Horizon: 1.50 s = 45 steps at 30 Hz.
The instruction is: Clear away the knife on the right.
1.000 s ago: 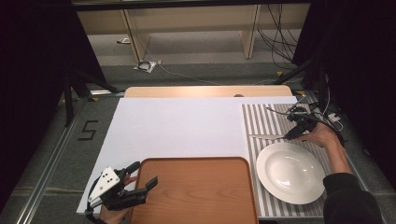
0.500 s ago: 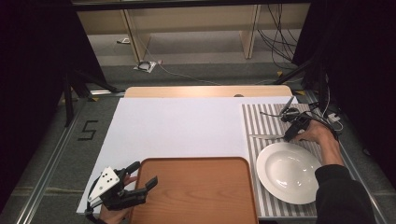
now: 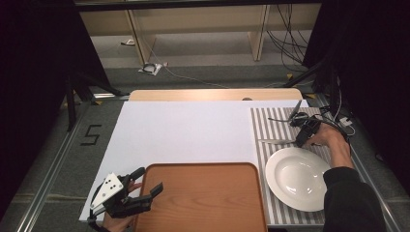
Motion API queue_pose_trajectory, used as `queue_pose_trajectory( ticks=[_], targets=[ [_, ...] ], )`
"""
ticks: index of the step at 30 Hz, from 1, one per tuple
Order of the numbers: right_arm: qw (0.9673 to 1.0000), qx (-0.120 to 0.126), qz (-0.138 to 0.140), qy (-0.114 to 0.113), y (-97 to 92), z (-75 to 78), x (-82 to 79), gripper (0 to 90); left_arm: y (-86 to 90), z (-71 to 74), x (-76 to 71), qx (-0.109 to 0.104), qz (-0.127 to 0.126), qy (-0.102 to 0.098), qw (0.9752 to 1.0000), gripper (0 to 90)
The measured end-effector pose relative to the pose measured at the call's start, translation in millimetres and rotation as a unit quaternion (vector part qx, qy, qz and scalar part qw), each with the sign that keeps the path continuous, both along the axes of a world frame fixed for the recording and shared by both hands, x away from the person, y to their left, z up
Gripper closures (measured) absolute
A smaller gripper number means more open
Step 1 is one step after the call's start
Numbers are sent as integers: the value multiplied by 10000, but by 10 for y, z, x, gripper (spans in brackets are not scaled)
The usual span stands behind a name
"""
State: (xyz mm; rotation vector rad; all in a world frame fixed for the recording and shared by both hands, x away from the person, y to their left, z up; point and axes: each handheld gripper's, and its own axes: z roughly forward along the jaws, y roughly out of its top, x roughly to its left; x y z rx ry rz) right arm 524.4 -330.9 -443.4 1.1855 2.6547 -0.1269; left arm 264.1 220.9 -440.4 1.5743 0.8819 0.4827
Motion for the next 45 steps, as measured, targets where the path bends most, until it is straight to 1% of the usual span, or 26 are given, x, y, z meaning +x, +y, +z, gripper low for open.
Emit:
queue_pose_trajectory(
  ticks=[5,6,7,9,10,13,20,22,24,31,35,38,41,44,45],
  targets=[
    [10000,76,-41,-13,-3,6,7,464,-3,-3,0,11,-4,18,10000,158],
    [10000,52,18,52,-1,-13,9,477,-4,-4,0,17,1,18,10000,158],
    [10000,52,18,52,-1,-13,9,477,-3,-5,0,17,4,20,10000,158],
    [9999,31,13,137,5,-46,13,498,0,-4,1,10,5,15,10000,158],
    [9999,-7,12,146,11,-57,15,499,1,-3,1,8,6,12,10000,158],
    [9999,-3,62,119,12,-57,24,522,1,-2,0,-7,7,11,10000,158],
    [9999,42,50,155,-3,-57,31,534,-7,-6,2,10,-7,28,10000,158],
    [9998,0,88,153,16,-59,25,543,-9,-5,3,6,-9,28,10000,158],
    [9998,-28,70,169,23,-58,27,544,-9,-5,3,5,-13,28,10000,158],
    [9998,-5,151,147,19,-63,23,545,-16,-6,1,29,-24,21,10000,158],
    [9997,-54,169,179,30,-59,26,549,-15,-9,4,29,-21,38,10000,159],
    [9996,-1,193,184,20,-63,34,545,-15,-6,0,6,-44,26,10000,158],
    [9996,2,209,202,14,-61,38,544,-19,-9,2,9,-49,33,10000,159],
    [9995,-10,243,195,26,-60,31,565,-19,-6,1,10,-51,23,10000,159],
    [9995,-38,255,167,32,-57,30,587,-19,-6,0,9,-47,23,10000,158]
  ],
)
